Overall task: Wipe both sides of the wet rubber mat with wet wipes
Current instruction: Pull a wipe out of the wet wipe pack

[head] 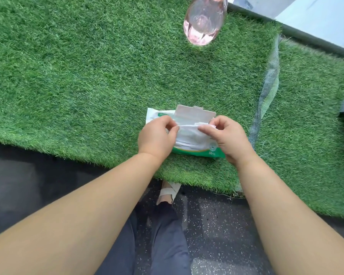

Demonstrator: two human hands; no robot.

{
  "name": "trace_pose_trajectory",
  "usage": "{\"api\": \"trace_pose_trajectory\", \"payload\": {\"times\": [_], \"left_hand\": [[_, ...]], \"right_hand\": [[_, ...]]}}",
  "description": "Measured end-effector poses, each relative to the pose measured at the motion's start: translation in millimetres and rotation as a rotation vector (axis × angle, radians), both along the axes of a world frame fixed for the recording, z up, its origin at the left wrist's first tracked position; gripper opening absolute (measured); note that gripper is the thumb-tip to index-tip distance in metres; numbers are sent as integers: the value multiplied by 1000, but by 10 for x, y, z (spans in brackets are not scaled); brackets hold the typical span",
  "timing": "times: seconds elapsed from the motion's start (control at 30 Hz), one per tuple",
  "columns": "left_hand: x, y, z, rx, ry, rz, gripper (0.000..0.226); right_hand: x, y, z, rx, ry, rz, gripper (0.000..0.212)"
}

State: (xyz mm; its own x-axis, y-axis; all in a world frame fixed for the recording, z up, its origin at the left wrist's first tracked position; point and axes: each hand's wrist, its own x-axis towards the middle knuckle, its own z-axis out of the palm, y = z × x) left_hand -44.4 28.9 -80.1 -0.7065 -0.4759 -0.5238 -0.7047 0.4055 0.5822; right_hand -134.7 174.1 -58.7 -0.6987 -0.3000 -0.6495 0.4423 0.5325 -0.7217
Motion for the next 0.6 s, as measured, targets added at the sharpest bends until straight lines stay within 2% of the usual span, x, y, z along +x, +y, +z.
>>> {"api": "trace_pose_trajectory", "payload": {"times": [0.1, 0.17, 0.27, 0.3, 0.37, 0.43, 0.53, 0.6], "left_hand": [[27, -9, -16, 19, -55, 87, 12], [60, -3, 2, 2, -41, 65, 4], [100, 91, 70, -159, 197, -311, 41], [102, 123, 72, -198, 251, -425, 46], [89, 132, 57, -243, 218, -533, 35], [89, 85, 29, -279, 210, -514, 20], [141, 34, 1, -323, 314, -438, 7], [179, 28, -8, -358, 370, -458, 8]], "right_hand": [[13, 55, -8, -161, -170, -273, 20], [51, 61, -9, -180, -177, -332, 16], [135, 38, -27, -31, 15, -152, 22], [160, 30, -27, 15, 93, -86, 25], [194, 14, -27, 107, 228, 14, 24], [195, 18, -54, 195, 328, 150, 14], [195, 34, -96, 381, 423, 486, 29], [194, 35, -109, 383, 371, 456, 15]]}}
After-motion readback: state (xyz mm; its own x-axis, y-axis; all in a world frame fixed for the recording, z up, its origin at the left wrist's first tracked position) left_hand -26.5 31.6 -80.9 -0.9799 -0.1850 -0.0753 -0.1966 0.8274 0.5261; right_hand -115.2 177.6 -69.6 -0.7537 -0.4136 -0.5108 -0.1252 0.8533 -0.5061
